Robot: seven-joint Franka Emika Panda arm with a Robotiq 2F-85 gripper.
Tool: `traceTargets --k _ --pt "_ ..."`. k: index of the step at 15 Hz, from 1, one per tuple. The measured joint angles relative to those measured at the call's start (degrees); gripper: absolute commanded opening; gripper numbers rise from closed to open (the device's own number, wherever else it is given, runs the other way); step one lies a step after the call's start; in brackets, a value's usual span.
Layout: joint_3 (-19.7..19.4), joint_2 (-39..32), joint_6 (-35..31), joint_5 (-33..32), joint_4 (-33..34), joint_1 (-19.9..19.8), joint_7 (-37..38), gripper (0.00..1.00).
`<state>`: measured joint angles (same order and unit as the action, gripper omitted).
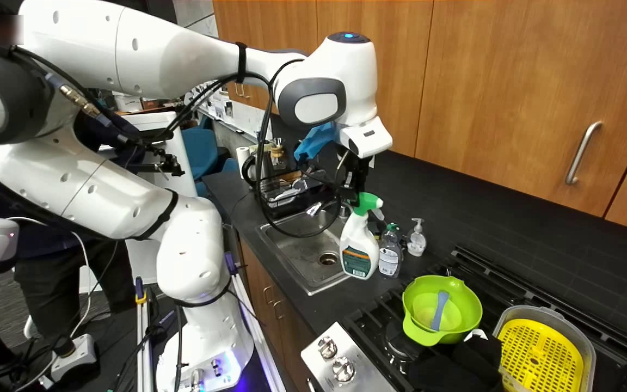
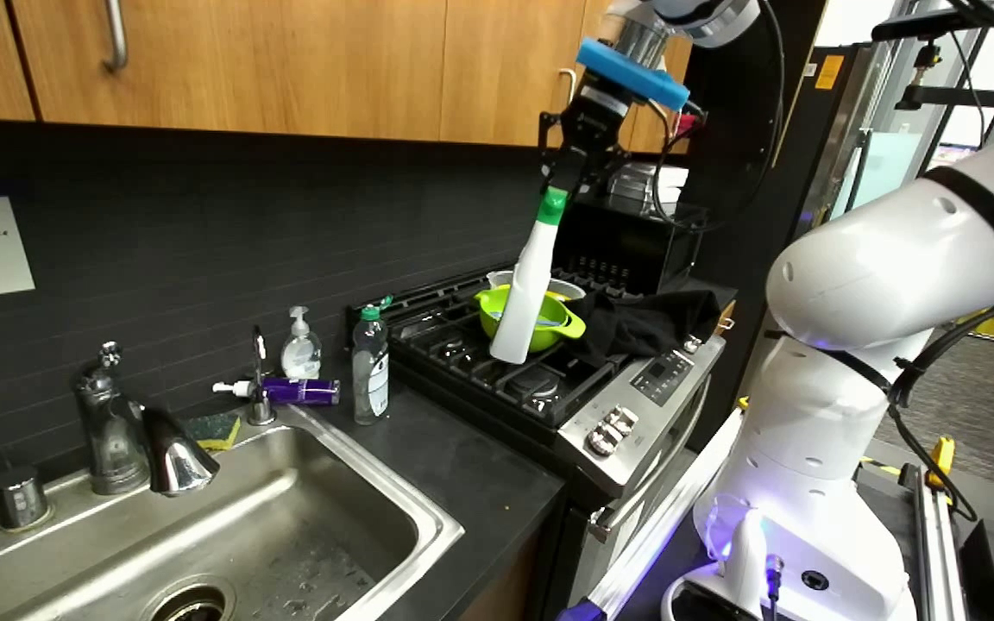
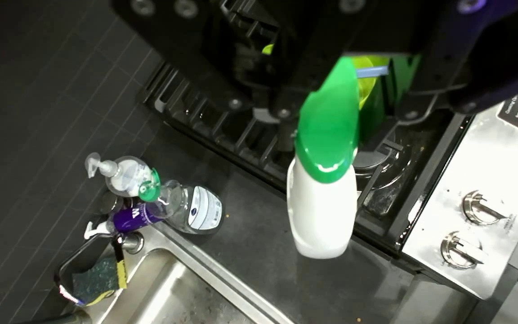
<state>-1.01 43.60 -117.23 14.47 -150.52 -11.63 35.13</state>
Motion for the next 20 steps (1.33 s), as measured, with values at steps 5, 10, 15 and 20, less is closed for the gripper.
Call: traceTargets --k 5,10,15,20 --pt "-0.7 -0.4 0.1 0.1 0.1 -0.2 -0.9 0.14" --pt "-0.6 -0.8 0.0 0.1 0.1 -0.2 -1.4 0.14" --pt "0.0 -1.4 -0.3 0.1 0.1 0.1 -2.3 0.39" --pt "0.0 -1.4 -0.3 0.1 0.2 0.1 -2.4 0.39"
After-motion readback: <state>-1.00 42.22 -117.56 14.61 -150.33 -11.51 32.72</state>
